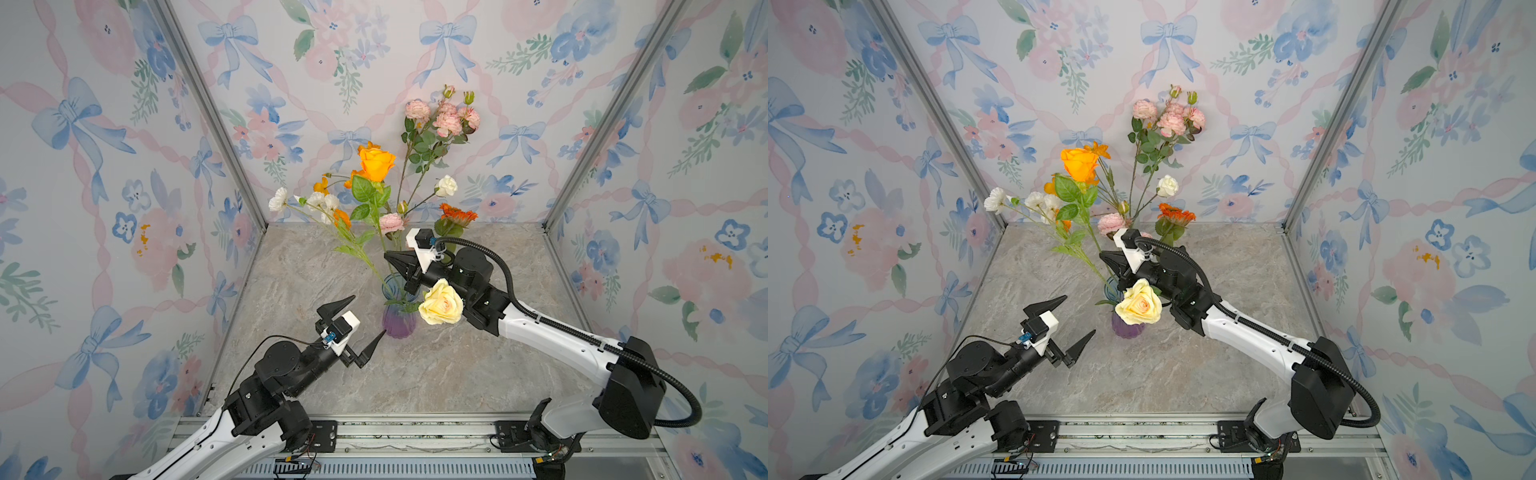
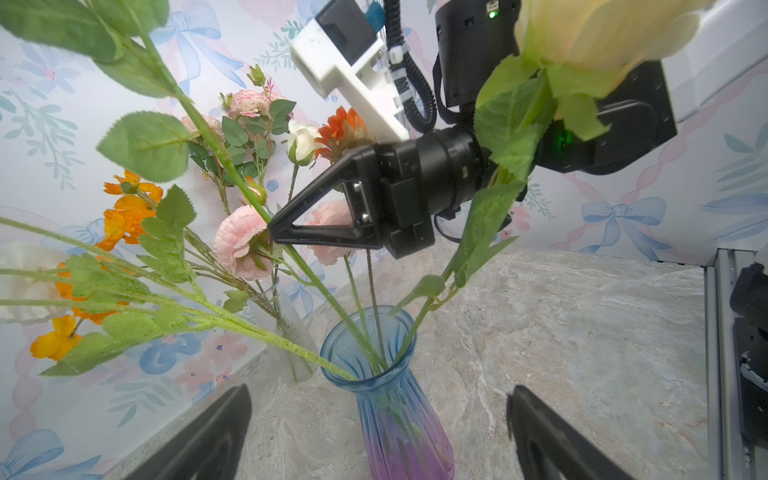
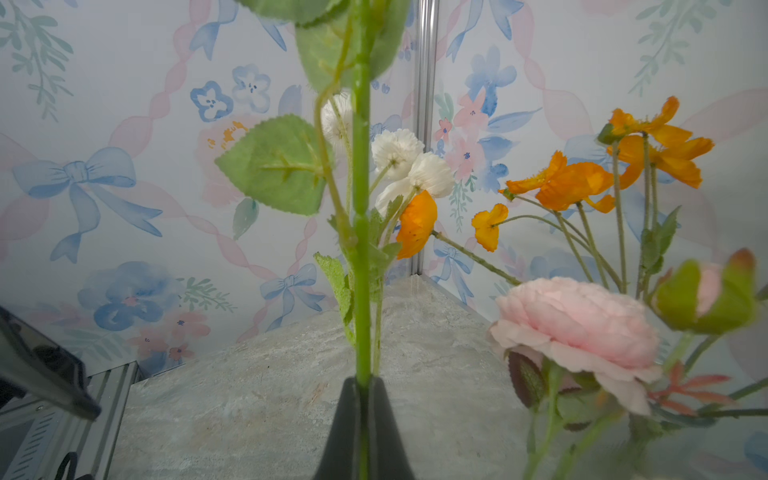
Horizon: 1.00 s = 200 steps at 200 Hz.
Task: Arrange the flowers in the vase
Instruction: 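Lower the orange rose stem into the vase with right gripper, then open right gripper and draw back from the vase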
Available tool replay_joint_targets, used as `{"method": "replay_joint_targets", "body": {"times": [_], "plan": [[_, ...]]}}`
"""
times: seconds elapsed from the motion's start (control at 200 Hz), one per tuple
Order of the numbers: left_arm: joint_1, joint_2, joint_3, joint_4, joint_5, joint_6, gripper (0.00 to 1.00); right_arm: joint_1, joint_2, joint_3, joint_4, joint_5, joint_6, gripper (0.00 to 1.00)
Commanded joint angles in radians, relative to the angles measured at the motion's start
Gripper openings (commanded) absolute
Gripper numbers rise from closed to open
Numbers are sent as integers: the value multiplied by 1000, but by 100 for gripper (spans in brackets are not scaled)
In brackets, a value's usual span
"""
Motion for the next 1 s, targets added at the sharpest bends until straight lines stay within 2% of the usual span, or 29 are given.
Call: {"method": "replay_joint_targets", "body": {"times": [0.0, 0.12, 0.17, 0.275, 0.37, 0.57, 0.67, 0.785, 0.91, 0.97, 0.995], "plan": [[7, 16, -10, -2, -12, -1, 98, -27, -10, -56, 128, -100, -8, 0], [11, 31, -9, -2, -14, 2, 98, -44, -4, -90, 170, -150, -1, 0], [13, 34, -9, 1, -14, 3, 98, -46, -7, -109, 195, -156, -8, 6], [21, 38, -9, 0, -19, 5, 98, -48, -18, -129, 216, -159, -12, 10], [26, 42, -9, 1, -16, 6, 98, -51, -40, -131, 193, -177, -6, 19], [31, 46, -9, 3, -12, 3, 98, -46, -156, -208, 147, -166, 2, 33], [34, 54, -8, 2, -1, 5, 98, -36, -228, -240, 54, -120, -24, 46], [41, 69, -3, 2, 17, 5, 98, -16, -317, -276, -106, -15, -53, 59], [46, 74, -3, 3, 26, 3, 98, 8, -409, -370, -175, 141, -37, 89], [48, 77, -3, 3, 32, 4, 98, 18, -439, -407, -212, 213, -31, 98], [48, 77, -3, 4, 35, 3, 98, 22, -448, -418, -230, 236, -32, 100]]}}
